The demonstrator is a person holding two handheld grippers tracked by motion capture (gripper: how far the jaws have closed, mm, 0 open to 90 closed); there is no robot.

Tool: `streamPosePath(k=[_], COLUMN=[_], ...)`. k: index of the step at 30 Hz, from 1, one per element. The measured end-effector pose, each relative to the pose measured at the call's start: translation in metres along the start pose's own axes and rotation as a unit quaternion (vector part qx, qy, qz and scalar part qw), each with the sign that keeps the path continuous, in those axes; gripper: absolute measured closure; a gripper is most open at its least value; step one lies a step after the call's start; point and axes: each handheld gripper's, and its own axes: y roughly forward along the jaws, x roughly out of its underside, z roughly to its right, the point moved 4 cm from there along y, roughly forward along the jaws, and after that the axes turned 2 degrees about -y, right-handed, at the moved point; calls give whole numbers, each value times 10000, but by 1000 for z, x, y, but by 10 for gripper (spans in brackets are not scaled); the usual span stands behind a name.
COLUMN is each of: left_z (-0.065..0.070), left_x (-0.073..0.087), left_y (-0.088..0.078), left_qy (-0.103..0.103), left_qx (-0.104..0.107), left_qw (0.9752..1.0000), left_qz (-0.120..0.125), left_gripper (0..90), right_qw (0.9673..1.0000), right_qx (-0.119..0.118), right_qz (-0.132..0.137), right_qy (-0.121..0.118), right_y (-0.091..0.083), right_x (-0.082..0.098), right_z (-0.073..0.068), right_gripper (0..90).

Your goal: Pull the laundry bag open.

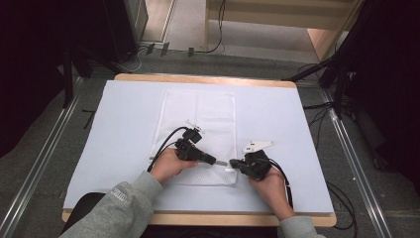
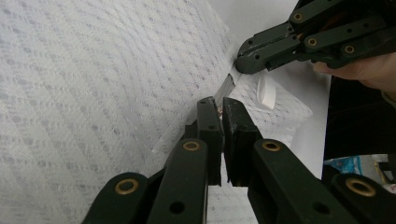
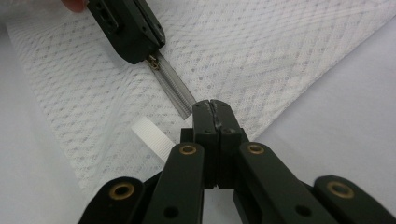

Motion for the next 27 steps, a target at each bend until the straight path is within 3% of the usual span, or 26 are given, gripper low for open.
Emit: streamPosePath(k=[4, 27], left_z=[-4, -13], left_x=[3, 17], left_y=[-6, -41], left_qy=[-101, -182], left_qx=[64, -21], left_qw=[9999, 9998], left_qz=[1, 55], left_gripper=[881, 881], right_qw=[10000, 9999], right_qx=[-17, -114], right_qz=[6, 1], right_qy=[0, 44], right_y=[0, 0], right_x=[0, 0], right_z=[0, 2], right_gripper=[900, 900])
